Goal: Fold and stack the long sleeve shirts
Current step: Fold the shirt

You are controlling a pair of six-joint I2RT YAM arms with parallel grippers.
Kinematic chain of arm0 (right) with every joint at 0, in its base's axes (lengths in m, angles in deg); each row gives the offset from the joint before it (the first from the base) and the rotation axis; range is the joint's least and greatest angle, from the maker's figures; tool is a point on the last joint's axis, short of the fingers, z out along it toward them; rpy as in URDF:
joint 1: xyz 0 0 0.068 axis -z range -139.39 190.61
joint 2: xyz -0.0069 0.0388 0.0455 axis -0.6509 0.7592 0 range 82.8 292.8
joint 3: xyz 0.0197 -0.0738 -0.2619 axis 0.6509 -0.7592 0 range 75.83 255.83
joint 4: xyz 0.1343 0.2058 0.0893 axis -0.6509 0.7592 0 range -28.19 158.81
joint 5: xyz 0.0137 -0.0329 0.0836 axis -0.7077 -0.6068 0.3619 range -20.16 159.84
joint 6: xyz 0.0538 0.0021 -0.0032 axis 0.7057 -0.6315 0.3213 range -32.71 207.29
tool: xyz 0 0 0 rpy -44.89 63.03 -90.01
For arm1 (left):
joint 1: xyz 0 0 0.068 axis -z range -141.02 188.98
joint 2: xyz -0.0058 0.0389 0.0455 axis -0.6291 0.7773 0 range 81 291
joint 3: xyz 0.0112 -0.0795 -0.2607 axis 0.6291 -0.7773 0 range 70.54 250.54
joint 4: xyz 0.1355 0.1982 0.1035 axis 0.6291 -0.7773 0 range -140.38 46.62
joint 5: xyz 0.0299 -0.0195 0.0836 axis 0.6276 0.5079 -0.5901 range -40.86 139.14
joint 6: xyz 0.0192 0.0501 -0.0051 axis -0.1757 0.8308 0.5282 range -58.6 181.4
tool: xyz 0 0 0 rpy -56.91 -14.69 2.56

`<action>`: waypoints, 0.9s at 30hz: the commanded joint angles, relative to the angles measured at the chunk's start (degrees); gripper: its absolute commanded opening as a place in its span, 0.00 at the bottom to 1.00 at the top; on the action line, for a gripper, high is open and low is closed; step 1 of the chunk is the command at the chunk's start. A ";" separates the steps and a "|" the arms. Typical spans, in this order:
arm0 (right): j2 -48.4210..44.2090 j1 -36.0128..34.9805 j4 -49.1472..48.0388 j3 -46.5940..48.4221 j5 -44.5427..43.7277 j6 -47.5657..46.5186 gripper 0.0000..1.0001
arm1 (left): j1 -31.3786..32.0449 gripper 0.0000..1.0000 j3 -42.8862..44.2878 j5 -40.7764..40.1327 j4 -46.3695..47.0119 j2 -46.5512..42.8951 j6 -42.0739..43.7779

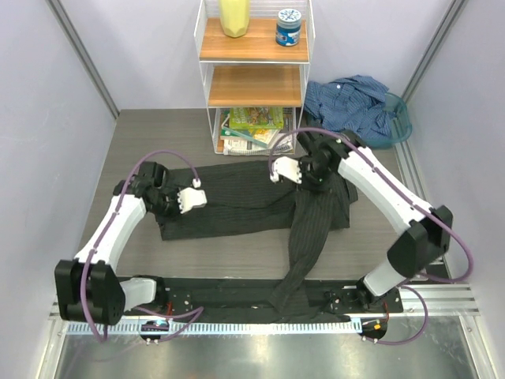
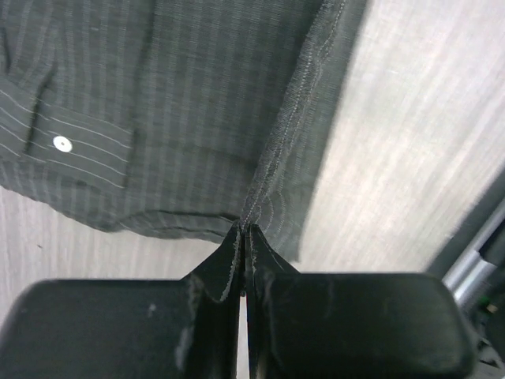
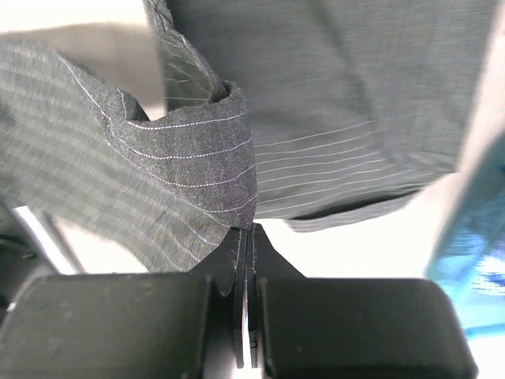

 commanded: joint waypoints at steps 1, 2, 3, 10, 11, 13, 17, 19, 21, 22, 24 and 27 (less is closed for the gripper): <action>5.15 1.98 0.46 7.12 -2.70 -5.39 0.01 | -0.92 0.00 3.47 -0.45 5.55 4.98 0.02; 7.60 2.15 0.38 8.44 -2.97 -5.84 0.01 | -0.93 0.00 3.73 -0.54 5.65 6.99 0.45; 8.75 2.42 0.38 9.06 -3.06 -6.19 0.01 | -1.36 0.00 4.17 -0.54 5.74 7.88 0.80; 17.02 4.00 -2.26 13.54 -3.59 -6.99 0.01 | -2.77 0.00 4.70 -1.51 8.72 13.07 1.86; 17.81 4.09 -2.61 14.76 -3.41 -6.99 0.01 | -2.86 0.00 4.61 -1.51 8.99 13.42 1.78; 19.57 4.18 -2.79 15.91 -3.06 -6.99 0.01 | -3.04 0.00 4.44 -1.33 10.30 13.95 1.43; 21.51 4.18 -4.97 16.80 -3.32 -7.34 0.01 | -3.04 0.00 4.26 -1.42 11.80 15.36 0.02; 22.21 4.18 -6.65 16.62 -3.94 -7.60 0.01 | -3.12 0.00 4.43 -1.60 12.15 16.06 -0.86; 22.83 4.18 -7.09 16.80 -4.03 -7.52 0.01 | -3.12 0.00 4.26 -1.86 12.77 16.33 -1.47; 23.00 4.18 -7.44 16.71 -3.85 -7.08 0.01 | -3.12 0.00 4.17 -2.03 12.86 16.33 -2.00; 22.92 4.18 -8.15 16.27 -3.76 -6.55 0.01 | -3.12 0.00 4.17 -2.12 12.77 16.33 -2.35; 21.51 4.18 -9.38 15.57 -3.24 -5.58 0.01 | -3.12 0.00 3.39 -2.12 12.07 15.45 -1.92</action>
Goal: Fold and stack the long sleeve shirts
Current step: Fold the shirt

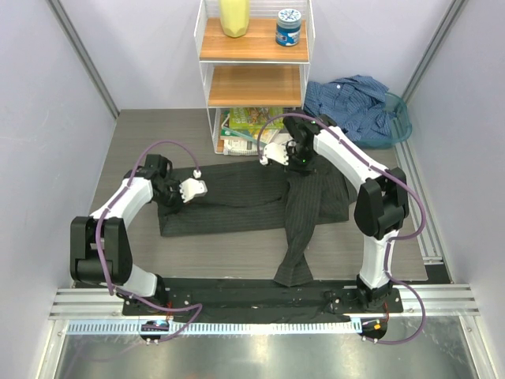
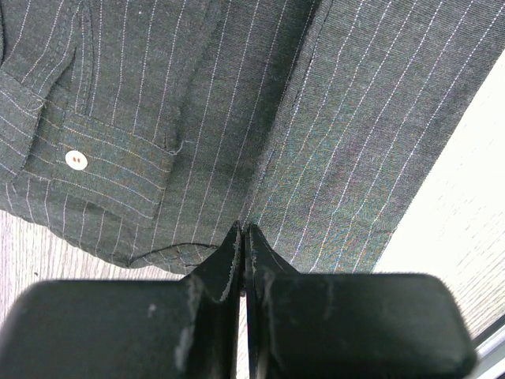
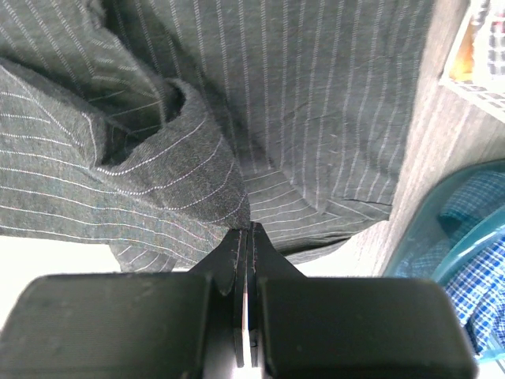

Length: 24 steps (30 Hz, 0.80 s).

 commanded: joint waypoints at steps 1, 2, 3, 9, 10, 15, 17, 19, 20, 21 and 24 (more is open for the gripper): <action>-1.92 0.13 -2.85 1.12 0.13 1.22 0.01 | -0.48 0.00 0.02 -0.09 1.53 -1.29 -0.10; -2.62 0.05 -2.85 1.29 0.13 1.30 0.01 | -0.48 0.00 -0.25 -0.09 1.53 -1.90 -0.01; -2.97 0.05 -2.85 1.47 0.22 1.31 0.01 | -0.48 0.00 -0.42 0.08 1.53 -2.17 0.07; -2.10 -0.92 -3.72 2.61 -0.31 0.52 0.01 | -0.48 0.00 -1.04 0.35 1.89 -2.53 -1.50; -1.84 -1.10 -3.90 2.79 -0.31 0.43 0.01 | -0.48 0.00 -1.13 0.44 1.80 -2.35 -1.51; -0.26 -3.29 -5.65 3.23 -1.01 -0.01 0.01 | -0.48 0.00 -1.04 0.88 1.80 -2.26 -1.95; 0.10 -3.82 -6.18 3.58 -1.45 -0.19 0.02 | -0.48 0.00 -1.04 0.70 1.71 -2.17 -1.95; 0.88 -4.35 -6.62 4.19 -1.45 -0.19 0.01 | -0.48 0.00 -1.04 0.61 1.80 -2.26 -2.12; 1.06 -4.35 -6.71 4.46 -1.54 -0.19 0.01 | -0.48 0.00 -1.13 0.61 1.88 -2.18 -2.04; 1.41 -4.44 -6.89 4.55 -1.71 -0.19 0.02 | -0.48 0.00 -1.13 0.70 1.97 -2.17 -2.03; 2.47 -4.44 -7.33 3.41 -3.98 -0.01 0.02 | -0.57 0.00 -0.78 0.44 1.98 -1.74 -2.64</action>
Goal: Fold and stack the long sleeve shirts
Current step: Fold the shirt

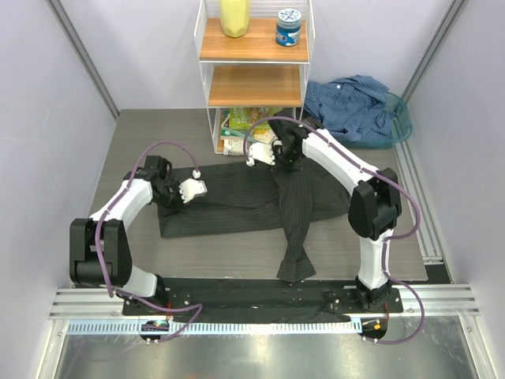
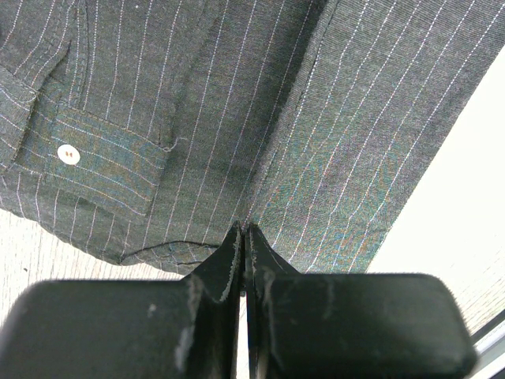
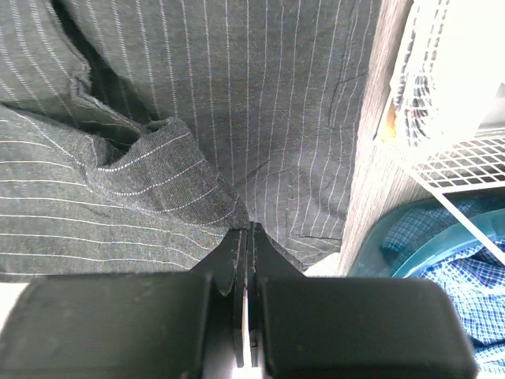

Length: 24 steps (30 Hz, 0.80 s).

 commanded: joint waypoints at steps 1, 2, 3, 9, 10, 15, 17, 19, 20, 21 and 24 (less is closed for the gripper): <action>1.62 -0.13 -2.23 0.44 -3.69 -0.19 0.04 | -0.41 0.00 0.38 0.35 1.58 -0.34 -1.31; 1.62 -0.13 -2.58 -0.27 -4.13 -0.19 0.04 | -0.41 0.00 0.64 0.09 1.49 -0.07 -1.58; 1.45 -0.04 -3.54 -2.19 -4.57 -0.10 0.05 | -0.41 0.00 1.17 -0.18 1.49 0.28 -1.93; 0.83 1.54 -8.90 -8.44 -8.35 2.09 0.05 | -0.50 0.00 3.10 -4.21 0.61 3.79 -4.13; 0.92 1.89 -9.52 -8.79 -8.96 2.62 0.05 | -0.41 0.00 2.93 -4.83 1.14 3.97 -4.30; 0.13 3.29 -10.58 -9.85 -8.71 5.88 0.01 | -0.41 0.07 2.40 -6.42 2.02 3.45 -5.10; -0.49 3.30 -10.58 -10.29 -8.01 6.23 0.02 | -0.33 0.11 2.31 -5.81 2.63 3.53 -5.97; -0.93 3.30 -10.41 -10.38 -7.48 7.10 0.02 | -0.06 0.12 2.58 -6.41 3.24 4.41 -7.29; -0.93 3.30 -10.32 -10.38 -7.30 7.46 0.02 | -0.06 0.12 3.19 -6.77 3.42 4.76 -8.16; -0.84 3.30 -10.32 -10.38 -7.04 7.89 0.02 | -0.06 0.11 3.72 -7.12 3.69 5.81 -9.57; -0.58 3.30 -11.02 -11.17 -7.30 8.77 0.06 | 0.37 0.10 5.21 -9.05 3.86 7.75 -12.47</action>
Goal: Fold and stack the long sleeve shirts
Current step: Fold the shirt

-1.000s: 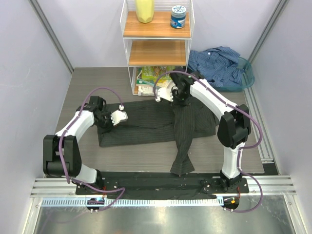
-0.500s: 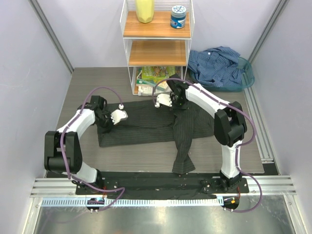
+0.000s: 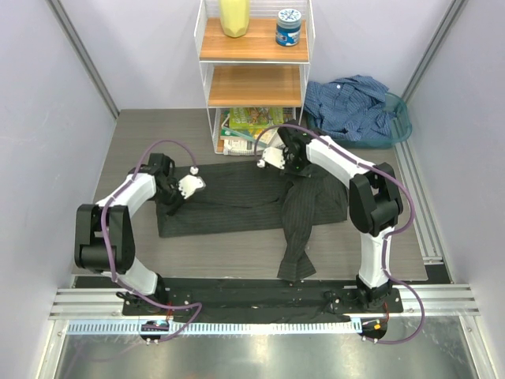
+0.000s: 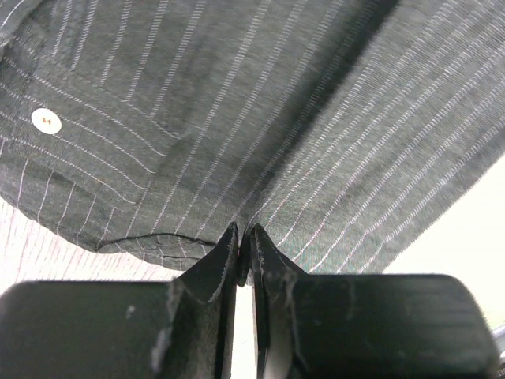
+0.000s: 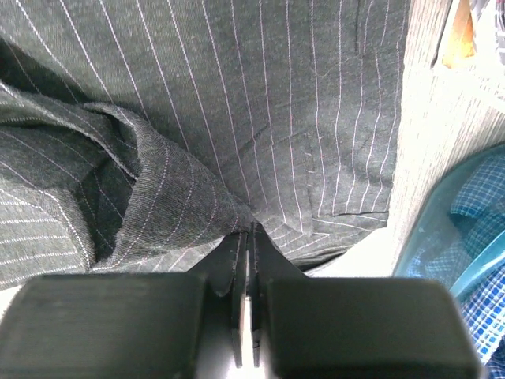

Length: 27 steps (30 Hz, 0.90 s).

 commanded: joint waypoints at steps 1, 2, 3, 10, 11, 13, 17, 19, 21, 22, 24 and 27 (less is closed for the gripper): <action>-2.13 -0.24 -2.22 -1.18 -0.26 3.00 0.14 | 0.53 0.10 3.81 -3.76 2.55 4.22 -5.40; -1.95 -0.24 -2.31 -1.36 -0.18 3.71 0.21 | 0.71 0.14 4.17 -6.03 2.47 5.11 -6.10; -2.04 -0.16 -2.31 -1.36 -0.17 4.50 0.29 | 0.97 0.18 4.95 -7.10 2.29 5.91 -7.06; -6.77 10.36 11.55 5.93 14.57 16.00 0.81 | -1.14 0.59 9.97 -4.39 -3.68 0.92 -12.70; -7.31 12.13 13.15 6.54 16.85 17.15 0.81 | -1.22 0.59 10.32 -3.26 -4.90 0.12 -12.61; -8.45 15.90 16.22 5.68 23.87 19.52 0.81 | -1.05 0.63 10.67 -2.72 -5.35 -1.37 -13.48; -9.16 18.56 15.54 -1.95 28.65 23.66 0.68 | 1.32 0.60 10.32 -2.72 -7.11 -0.33 -13.93; -8.81 19.09 13.97 -5.99 29.53 24.98 0.59 | 2.63 0.59 9.01 -3.15 -6.33 0.02 -14.63; -8.46 19.62 12.03 -8.73 29.45 27.09 0.56 | 3.34 0.57 7.96 -4.47 -5.27 0.90 -14.98; -8.37 19.88 9.41 -11.35 28.92 27.79 0.55 | 3.69 0.57 7.51 -4.91 -5.01 1.34 -15.24; -7.67 20.14 7.37 -13.57 27.08 28.76 0.54 | 3.70 0.55 6.38 -5.79 -3.87 2.83 -15.16; -5.74 20.58 2.89 -17.08 23.74 29.20 0.51 | 3.70 0.52 4.44 -7.90 -2.37 4.50 -14.20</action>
